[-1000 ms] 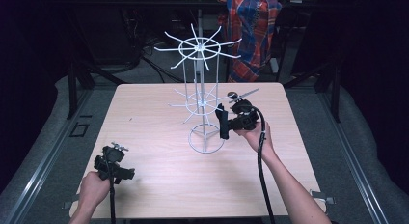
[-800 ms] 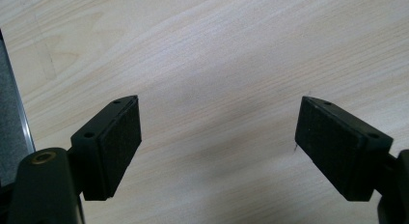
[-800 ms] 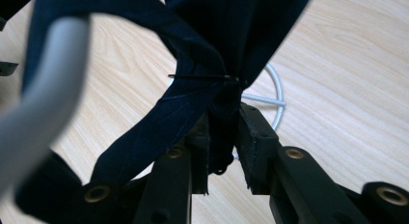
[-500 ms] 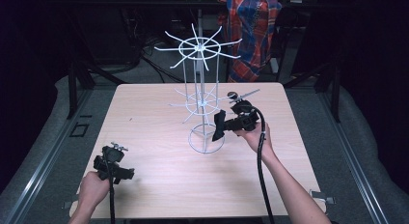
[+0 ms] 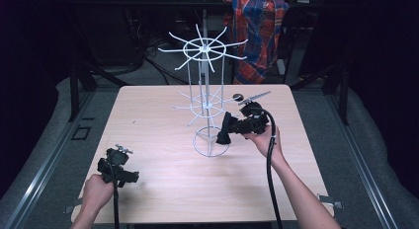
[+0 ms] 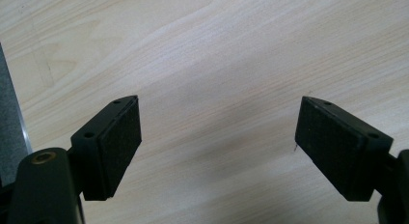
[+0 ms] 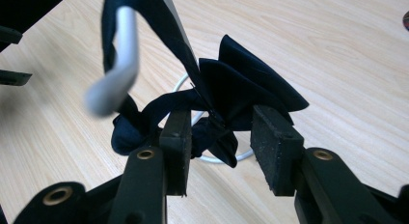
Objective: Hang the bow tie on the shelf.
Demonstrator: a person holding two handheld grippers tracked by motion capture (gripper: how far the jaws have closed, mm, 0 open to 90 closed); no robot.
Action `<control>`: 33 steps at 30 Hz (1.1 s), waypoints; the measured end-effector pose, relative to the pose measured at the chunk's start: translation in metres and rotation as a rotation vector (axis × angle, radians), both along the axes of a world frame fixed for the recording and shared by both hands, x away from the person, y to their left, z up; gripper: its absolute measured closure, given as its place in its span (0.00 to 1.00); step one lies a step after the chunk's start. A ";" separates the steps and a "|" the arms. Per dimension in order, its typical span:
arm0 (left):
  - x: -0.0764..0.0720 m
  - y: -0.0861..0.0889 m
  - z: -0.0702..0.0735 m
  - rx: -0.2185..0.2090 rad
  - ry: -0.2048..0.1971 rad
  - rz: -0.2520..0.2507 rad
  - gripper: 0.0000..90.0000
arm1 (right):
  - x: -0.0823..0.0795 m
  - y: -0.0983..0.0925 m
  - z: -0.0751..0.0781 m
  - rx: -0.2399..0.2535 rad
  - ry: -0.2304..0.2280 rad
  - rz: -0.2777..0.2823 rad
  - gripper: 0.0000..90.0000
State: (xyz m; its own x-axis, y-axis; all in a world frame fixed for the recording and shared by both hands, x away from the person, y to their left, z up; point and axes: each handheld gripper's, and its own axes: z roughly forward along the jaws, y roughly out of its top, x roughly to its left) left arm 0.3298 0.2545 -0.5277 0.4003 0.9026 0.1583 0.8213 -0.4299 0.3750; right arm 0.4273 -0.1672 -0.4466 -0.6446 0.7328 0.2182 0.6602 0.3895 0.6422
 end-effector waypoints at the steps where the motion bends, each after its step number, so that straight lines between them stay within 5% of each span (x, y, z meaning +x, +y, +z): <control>1: 0.000 0.000 0.000 0.000 0.003 -0.003 0.19 | 0.000 0.000 0.000 0.000 0.000 0.000 0.65; 6: 0.002 -0.002 0.000 -0.001 -0.002 -0.005 0.19 | -0.005 -0.003 0.004 -0.019 -0.018 0.004 0.59; 14: 0.003 -0.004 0.001 -0.005 0.002 -0.017 0.19 | -0.017 -0.010 0.009 -0.126 -0.079 -0.002 0.46; 33: 0.000 -0.002 0.005 -0.015 -0.015 -0.023 0.19 | -0.041 -0.024 0.005 -0.206 -0.083 0.006 0.26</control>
